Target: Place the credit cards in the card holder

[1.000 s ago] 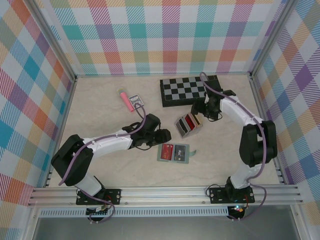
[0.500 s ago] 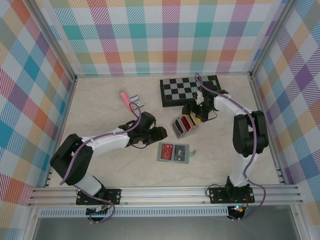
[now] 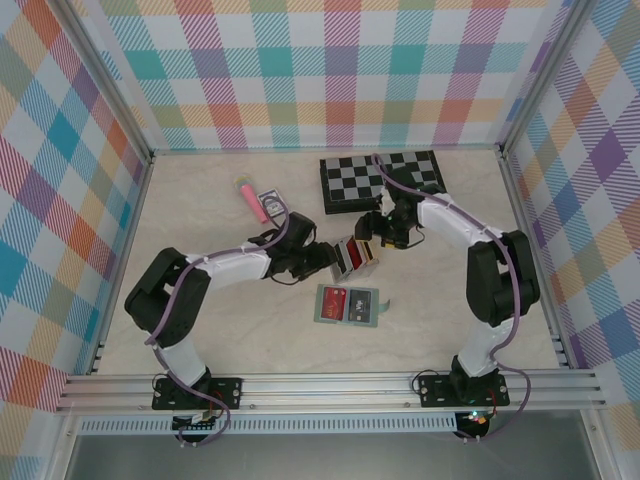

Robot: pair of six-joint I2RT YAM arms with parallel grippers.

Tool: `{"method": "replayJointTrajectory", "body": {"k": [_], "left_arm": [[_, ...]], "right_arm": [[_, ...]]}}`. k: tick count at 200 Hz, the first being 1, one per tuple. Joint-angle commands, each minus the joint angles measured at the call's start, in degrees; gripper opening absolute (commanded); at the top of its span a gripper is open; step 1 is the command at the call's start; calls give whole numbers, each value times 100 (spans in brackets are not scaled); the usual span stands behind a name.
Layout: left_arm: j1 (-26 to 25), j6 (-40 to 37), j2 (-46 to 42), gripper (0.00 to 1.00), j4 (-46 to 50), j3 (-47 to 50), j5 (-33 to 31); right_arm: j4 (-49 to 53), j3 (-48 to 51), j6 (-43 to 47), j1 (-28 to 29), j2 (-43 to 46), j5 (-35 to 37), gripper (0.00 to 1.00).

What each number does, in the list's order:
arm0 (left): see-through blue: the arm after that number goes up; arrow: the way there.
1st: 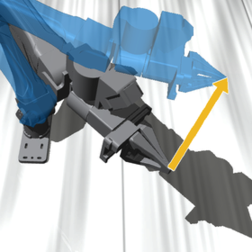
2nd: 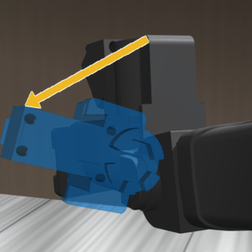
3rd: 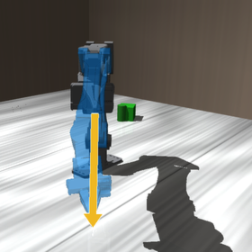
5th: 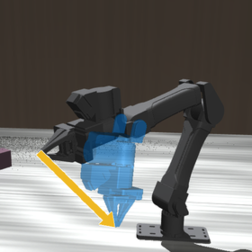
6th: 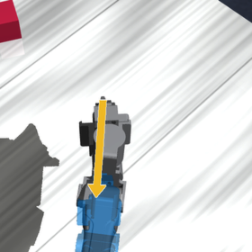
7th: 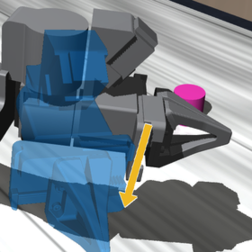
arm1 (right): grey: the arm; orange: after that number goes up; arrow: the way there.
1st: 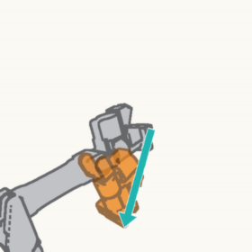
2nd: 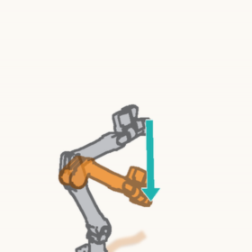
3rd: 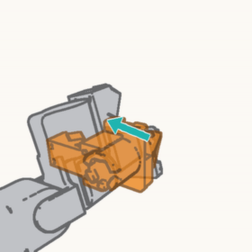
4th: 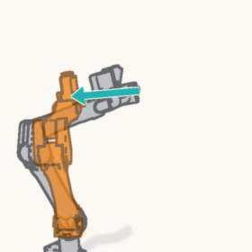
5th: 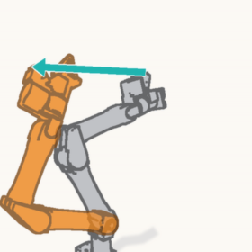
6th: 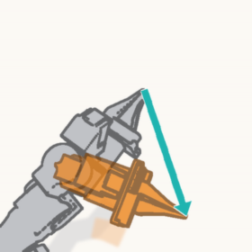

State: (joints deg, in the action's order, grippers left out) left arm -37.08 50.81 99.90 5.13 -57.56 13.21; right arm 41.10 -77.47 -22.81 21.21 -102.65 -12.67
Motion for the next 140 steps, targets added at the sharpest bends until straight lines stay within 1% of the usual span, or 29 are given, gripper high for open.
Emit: {"method": "replayJointTrajectory", "body": {"k": [1,17,35,49,67,81,92,104,123,140], "left_arm": [[100,129,266,59,-211,-221,187],[122,197,450,58,-374,-288,310],[133,201,601,56,-303,-358,294],[135,202,682,52,-290,-344,263],[131,184,737,46,-173,-327,198],[131,164,725,41,-139,-257,148],[131,161,699,40,-117,-200,112],[136,149,670,39,-125,-155,93],[135,130,654,39,-124,-139,98],[131,88,654,39,-101,-168,110]], "right_arm": [[270,-119,213,14,254,610,73],[317,-136,271,45,286,659,73],[394,-154,325,91,289,756,72],[448,-188,415,171,298,903,71],[545,-263,568,330,288,1249,69],[662,-376,696,507,224,1745,69],[759,-467,804,654,142,2141,68],[840,-574,924,784,27,2345,67],[907,-697,969,888,-125,2409,67],[954,-794,971,937,-258,2414,65]]}}
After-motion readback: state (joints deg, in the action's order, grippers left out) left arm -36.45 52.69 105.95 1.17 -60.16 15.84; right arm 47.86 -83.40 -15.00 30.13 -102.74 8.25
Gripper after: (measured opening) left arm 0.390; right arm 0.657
